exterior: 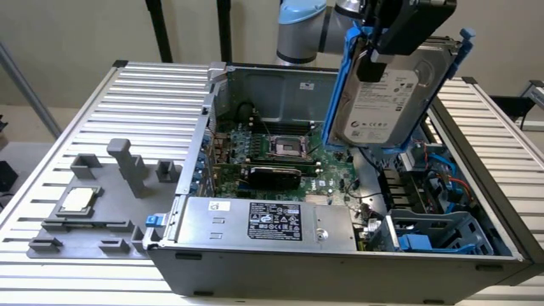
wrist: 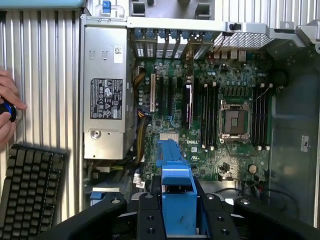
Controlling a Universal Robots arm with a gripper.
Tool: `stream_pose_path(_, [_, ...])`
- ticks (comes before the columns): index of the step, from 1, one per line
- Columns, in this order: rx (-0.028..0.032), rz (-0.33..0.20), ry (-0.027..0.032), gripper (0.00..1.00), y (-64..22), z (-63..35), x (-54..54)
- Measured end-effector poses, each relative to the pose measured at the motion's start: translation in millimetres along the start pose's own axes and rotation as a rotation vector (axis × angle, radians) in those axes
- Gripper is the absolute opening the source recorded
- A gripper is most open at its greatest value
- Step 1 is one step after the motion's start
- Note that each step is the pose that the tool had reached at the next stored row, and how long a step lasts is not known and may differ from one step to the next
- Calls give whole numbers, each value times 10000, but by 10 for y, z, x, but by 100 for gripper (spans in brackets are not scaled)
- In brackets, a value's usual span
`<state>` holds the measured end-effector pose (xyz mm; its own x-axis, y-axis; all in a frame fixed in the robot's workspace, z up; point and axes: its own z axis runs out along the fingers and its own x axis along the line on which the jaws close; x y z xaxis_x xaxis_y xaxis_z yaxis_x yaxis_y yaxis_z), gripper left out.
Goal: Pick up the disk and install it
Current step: 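Pick up the disk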
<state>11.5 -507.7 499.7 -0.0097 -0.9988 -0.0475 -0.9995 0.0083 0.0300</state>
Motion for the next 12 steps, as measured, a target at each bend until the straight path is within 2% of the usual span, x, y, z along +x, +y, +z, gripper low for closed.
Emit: stream_pose_path(12, [0,1,-1,32,-322,-19,278])
